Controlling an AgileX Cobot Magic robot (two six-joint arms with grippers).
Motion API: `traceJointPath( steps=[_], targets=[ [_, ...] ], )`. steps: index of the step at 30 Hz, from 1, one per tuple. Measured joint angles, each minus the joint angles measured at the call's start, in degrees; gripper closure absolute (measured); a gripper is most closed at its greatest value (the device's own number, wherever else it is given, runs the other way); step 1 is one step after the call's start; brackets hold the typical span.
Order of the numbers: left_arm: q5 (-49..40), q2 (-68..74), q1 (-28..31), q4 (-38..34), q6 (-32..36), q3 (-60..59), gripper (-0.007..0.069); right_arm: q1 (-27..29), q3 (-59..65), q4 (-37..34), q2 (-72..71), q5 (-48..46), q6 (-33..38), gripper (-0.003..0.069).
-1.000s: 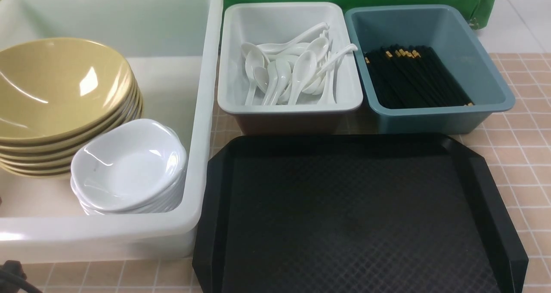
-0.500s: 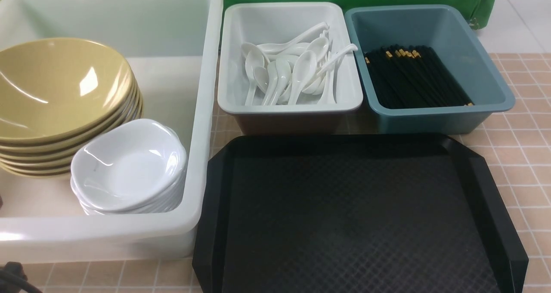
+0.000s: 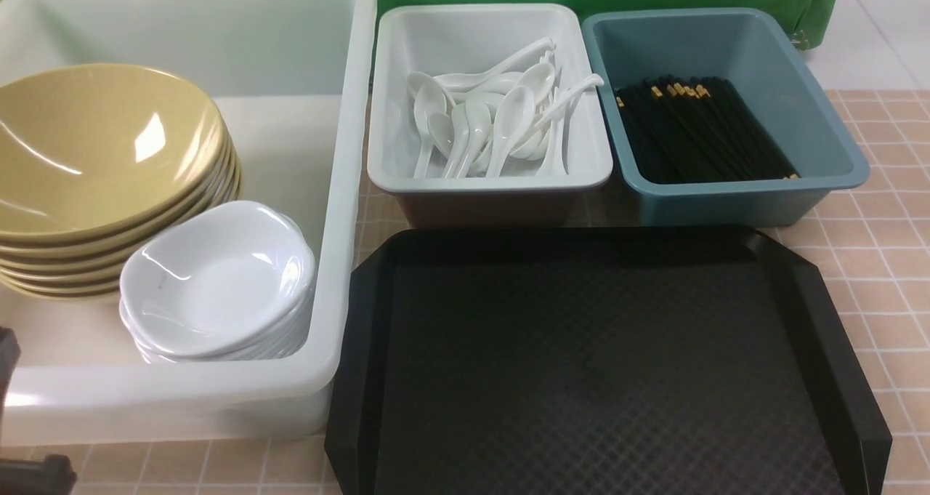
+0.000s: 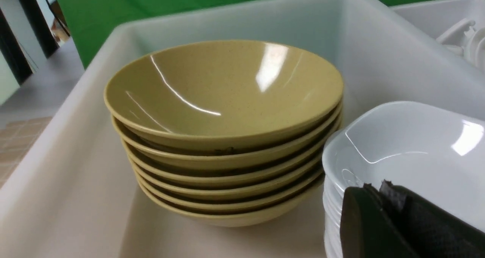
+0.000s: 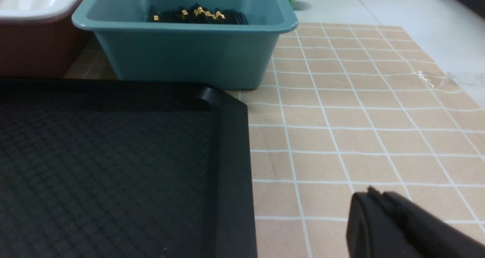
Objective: On brown table put chopsticks spoon bowls plates into blue grey white boxes.
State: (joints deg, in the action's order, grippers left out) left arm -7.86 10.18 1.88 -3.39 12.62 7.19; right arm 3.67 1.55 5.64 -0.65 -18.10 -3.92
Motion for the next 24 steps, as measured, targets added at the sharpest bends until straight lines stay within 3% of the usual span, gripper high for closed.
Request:
traceJointPath(
  steps=[2, 5, 14, 24],
  targets=[
    [5.7, -2.0, 0.0, 0.5, 0.0, -5.1, 0.0623, 0.0, 0.0, 0.0, 0.0, 0.0, 0.0, 0.0610],
    [7.0, -4.9, 0.0, 0.6, -0.7, -8.3, 0.0623, 0.0, 0.0, 0.0, 0.0, 0.0, 0.0, 0.0610],
    [-9.7, -10.8, 0.0, 1.9, -3.7, -8.7, 0.0623, 0.0, -0.1, 0.0, 0.0, -0.3, 0.0, 0.0605],
    [-9.8, -10.8, 0.0, 2.0, -3.7, -8.7, 0.0623, 0.0, -0.1, 0.0, 0.0, -0.3, 0.0, 0.0595]
  ],
)
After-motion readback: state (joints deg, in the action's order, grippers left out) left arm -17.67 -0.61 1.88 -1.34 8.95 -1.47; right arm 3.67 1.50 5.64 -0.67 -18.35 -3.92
